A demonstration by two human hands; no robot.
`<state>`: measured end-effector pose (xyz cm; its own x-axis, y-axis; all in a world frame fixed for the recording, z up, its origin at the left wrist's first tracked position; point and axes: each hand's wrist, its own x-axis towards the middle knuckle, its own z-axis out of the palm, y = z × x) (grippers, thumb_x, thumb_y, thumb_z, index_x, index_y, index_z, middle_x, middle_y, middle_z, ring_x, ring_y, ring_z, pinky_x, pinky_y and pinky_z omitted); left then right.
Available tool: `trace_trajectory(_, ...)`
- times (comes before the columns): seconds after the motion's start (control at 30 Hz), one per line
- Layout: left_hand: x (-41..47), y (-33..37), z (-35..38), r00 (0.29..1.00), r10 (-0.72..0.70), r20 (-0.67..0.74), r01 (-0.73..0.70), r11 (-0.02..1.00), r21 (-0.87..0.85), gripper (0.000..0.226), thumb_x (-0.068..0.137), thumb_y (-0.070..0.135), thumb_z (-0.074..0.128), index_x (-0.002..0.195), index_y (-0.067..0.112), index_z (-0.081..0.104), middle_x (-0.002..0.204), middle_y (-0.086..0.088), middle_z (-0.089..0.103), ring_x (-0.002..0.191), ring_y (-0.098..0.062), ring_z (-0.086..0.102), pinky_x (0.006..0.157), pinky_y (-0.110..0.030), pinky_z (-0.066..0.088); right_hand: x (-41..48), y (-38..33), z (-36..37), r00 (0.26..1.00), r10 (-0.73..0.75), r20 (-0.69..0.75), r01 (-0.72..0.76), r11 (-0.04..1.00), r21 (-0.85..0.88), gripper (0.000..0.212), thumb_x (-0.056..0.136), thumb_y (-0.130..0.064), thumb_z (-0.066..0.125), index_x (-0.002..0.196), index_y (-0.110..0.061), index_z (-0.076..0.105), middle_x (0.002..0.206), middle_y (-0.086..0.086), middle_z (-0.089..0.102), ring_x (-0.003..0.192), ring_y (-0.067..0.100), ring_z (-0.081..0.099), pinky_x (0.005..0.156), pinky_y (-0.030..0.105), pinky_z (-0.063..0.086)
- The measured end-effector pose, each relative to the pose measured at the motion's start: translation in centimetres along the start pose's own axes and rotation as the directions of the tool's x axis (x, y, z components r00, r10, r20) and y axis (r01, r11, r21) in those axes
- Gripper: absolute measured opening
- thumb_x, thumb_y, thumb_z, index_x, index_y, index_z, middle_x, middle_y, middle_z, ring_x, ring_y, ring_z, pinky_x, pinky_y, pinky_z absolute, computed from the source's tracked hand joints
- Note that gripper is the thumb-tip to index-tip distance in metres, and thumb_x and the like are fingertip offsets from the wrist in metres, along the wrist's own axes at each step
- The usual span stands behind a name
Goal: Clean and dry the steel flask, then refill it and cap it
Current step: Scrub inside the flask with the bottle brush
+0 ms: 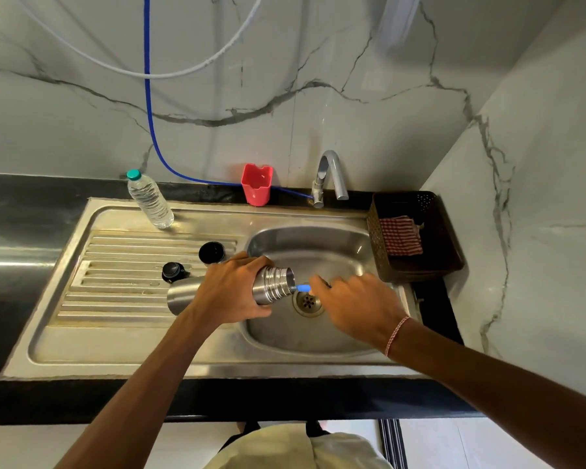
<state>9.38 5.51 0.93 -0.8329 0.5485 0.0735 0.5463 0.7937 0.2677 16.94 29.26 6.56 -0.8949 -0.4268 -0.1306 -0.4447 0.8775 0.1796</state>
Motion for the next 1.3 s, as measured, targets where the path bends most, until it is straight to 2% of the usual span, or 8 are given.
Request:
trace_trajectory(0.23,0.0,-0.8,-0.2,0.999,0.032,0.002,-0.032,0.999,0.036,0.078,0.047,0.054,0.089,0.117,0.028,0.067,0.096,0.008,0.075,0.09,-0.02,0.067,0.065,-0.032,0.045,0.3,3.9,-1.9,0.97,-0.062,0.234,-0.035,0.92,0.39,0.026,0.108,-0.026,0.036,0.093,-0.016,0.055,0.063,-0.008,0.037,0.053,0.006,0.034,0.05,0.022,0.025)
trace_trajectory(0.53,-0.7,-3.0,-0.8,0.996,0.085,0.01,-0.085,0.996,0.016,0.076,0.047,0.051,0.09,0.116,0.028,0.067,0.094,0.011,0.073,0.088,-0.018,0.061,0.062,-0.028,0.041,-1.0,8.1,-1.2,0.734,-0.171,0.657,-0.568,0.375,0.733,0.042,0.105,-0.05,0.041,0.073,-0.022,0.045,0.058,-0.005,0.033,0.046,0.01,0.022,0.041,0.023,0.019)
trace_trajectory(0.6,-0.8,-3.5,-0.7,0.997,0.076,0.017,-0.076,0.997,0.019,0.076,0.048,0.05,0.088,0.117,0.029,0.067,0.094,0.011,0.072,0.09,-0.018,0.061,0.062,-0.028,0.04,-0.8,8.0,-1.5,0.757,-0.124,0.641,-0.548,0.413,0.727,0.042,0.105,-0.047,0.043,0.074,-0.02,0.05,0.056,-0.007,0.038,0.044,0.01,0.027,0.041,0.023,0.023)
trace_trajectory(0.67,-0.8,-3.9,-0.7,0.998,0.053,0.033,-0.054,0.998,0.024,0.075,0.049,0.051,0.083,0.119,0.03,0.065,0.096,0.012,0.072,0.093,-0.018,0.061,0.064,-0.03,0.043,-1.2,7.4,-1.1,0.918,-0.006,0.397,-0.267,0.73,0.63,0.034,0.104,-0.045,0.045,0.081,-0.022,0.058,0.058,-0.01,0.047,0.045,0.011,0.04,0.046,0.025,0.031)
trace_trajectory(0.73,-0.9,-4.1,-0.9,0.999,-0.005,0.038,0.005,1.0,0.001,0.074,0.049,0.052,0.078,0.119,0.032,0.065,0.098,0.014,0.07,0.096,-0.018,0.062,0.068,-0.036,0.047,-2.2,6.9,-0.3,0.997,0.024,0.072,-0.032,0.992,0.119,0.018,0.101,-0.04,0.053,0.099,-0.025,0.061,0.069,-0.007,0.055,0.055,0.014,0.051,0.05,0.026,0.032)
trace_trajectory(0.9,-0.9,-4.1,-0.6,0.999,-0.029,0.037,0.03,0.999,-0.016,0.073,0.05,0.059,0.07,0.118,0.031,0.065,0.096,0.014,0.069,0.095,-0.017,0.062,0.068,-0.036,0.048,-3.3,4.9,0.6,0.993,0.021,-0.114,-0.039,0.987,-0.158,0.012,0.102,-0.022,0.056,0.106,-0.016,0.065,0.061,0.0,0.044,0.042,0.015,0.033,0.042,0.025,0.023)
trace_trajectory(1.1,-0.4,-3.9,0.1,1.0,0.0,0.004,0.001,1.0,-0.016,0.071,0.052,0.057,0.08,0.116,0.031,0.065,0.093,0.012,0.071,0.089,-0.017,0.062,0.066,-0.03,0.041,-1.1,4.7,-0.8,0.998,0.04,-0.044,-0.04,0.999,0.008,0.021,0.101,-0.032,0.049,0.089,-0.02,0.061,0.048,-0.011,0.022,0.038,0.003,0.006,0.042,0.021,0.001)
trace_trajectory(1.3,0.6,-2.1,0.2,0.996,0.088,-0.031,-0.09,0.995,-0.046,0.07,0.05,0.055,0.08,0.112,0.028,0.065,0.095,0.01,0.074,0.09,-0.019,0.065,0.067,-0.035,0.051,2.1,3.6,-2.4,0.911,-0.224,0.346,0.044,0.887,0.459,0.035,0.109,-0.027,0.036,0.095,-0.012,0.063,0.063,-0.008,0.035,0.055,0.014,0.035,0.049,0.018,0.024)
